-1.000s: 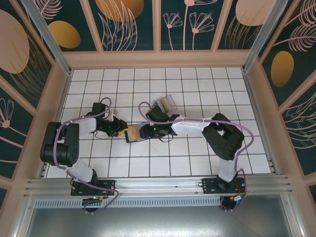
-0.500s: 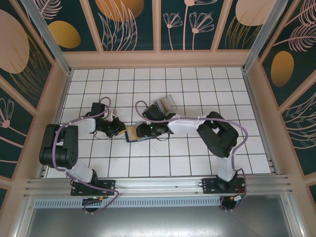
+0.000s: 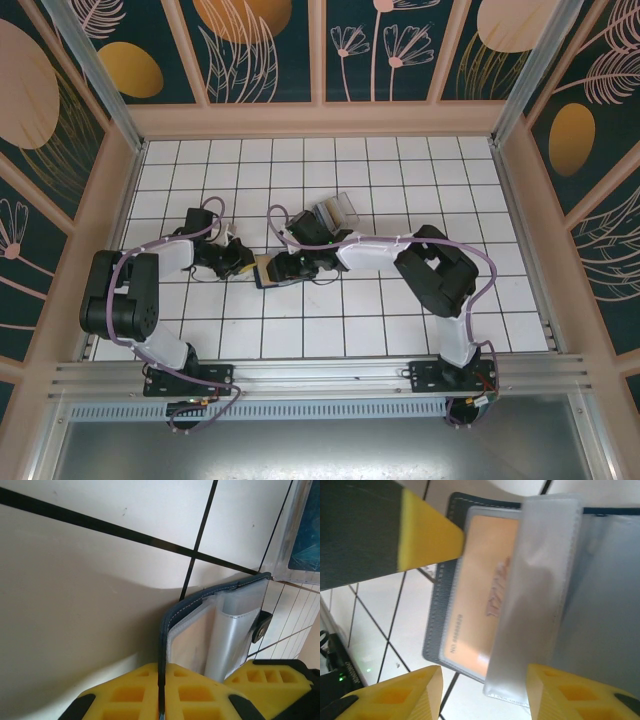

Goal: Put the credit cards into the card holder
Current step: Flip over the card slot in the card holder.

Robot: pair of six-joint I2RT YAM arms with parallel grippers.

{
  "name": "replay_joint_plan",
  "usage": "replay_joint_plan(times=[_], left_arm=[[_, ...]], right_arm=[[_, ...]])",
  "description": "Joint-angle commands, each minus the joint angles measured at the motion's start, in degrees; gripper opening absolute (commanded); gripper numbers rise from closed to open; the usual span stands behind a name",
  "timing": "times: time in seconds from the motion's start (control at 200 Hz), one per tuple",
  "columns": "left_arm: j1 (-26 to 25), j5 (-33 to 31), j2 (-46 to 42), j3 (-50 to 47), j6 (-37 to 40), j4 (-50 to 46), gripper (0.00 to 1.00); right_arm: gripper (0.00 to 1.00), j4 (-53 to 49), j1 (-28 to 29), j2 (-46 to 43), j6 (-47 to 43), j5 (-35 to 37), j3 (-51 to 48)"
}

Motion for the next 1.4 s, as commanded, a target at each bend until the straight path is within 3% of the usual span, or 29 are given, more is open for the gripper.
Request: replay_joint_plan(times=[0.0, 0.2, 0.616, 0.886, 1.066, 1.216, 1.396], left_arm=[[0.46, 0.32, 0.64, -0.77, 1.16, -1.53, 0.11], [0.47, 0.55, 0.94, -0.88, 0.87, -1.00, 0.13], [0.46, 1.95, 1.20, 0.77, -0.80, 0.13, 0.34], [0.47, 1.98, 2.52, 1.27, -1.97, 0.91, 0.34], [0.47, 1.10, 2.87, 1.73, -1.33, 0.01, 0.30], [0.47, 0.42, 2.57, 1.32, -1.14, 0.16, 0.28], [0.47, 0.21, 1.51, 1.00, -1.60, 0.18, 0.35]], right_arm=[[0.47, 1.75, 0.72, 0.55, -2.00, -2.50, 2.05], [0.46, 0.60, 0.71, 2.56, -3.59, -4.16, 3.89], [0.47, 3.74, 1.93, 6.53, -4.61, -9.61, 8.38], [0.48, 3.94, 3.38, 4.88, -6.70, -12.28, 11.46], [0.51, 6.04, 1.45, -7.90, -6.70, -2.99, 3.05], [0.60, 5.71, 0.04, -19.05, -7.81, 6.44, -5.53], [0.63, 4.39, -2.14, -21.56, -5.99, 11.01, -11.40]])
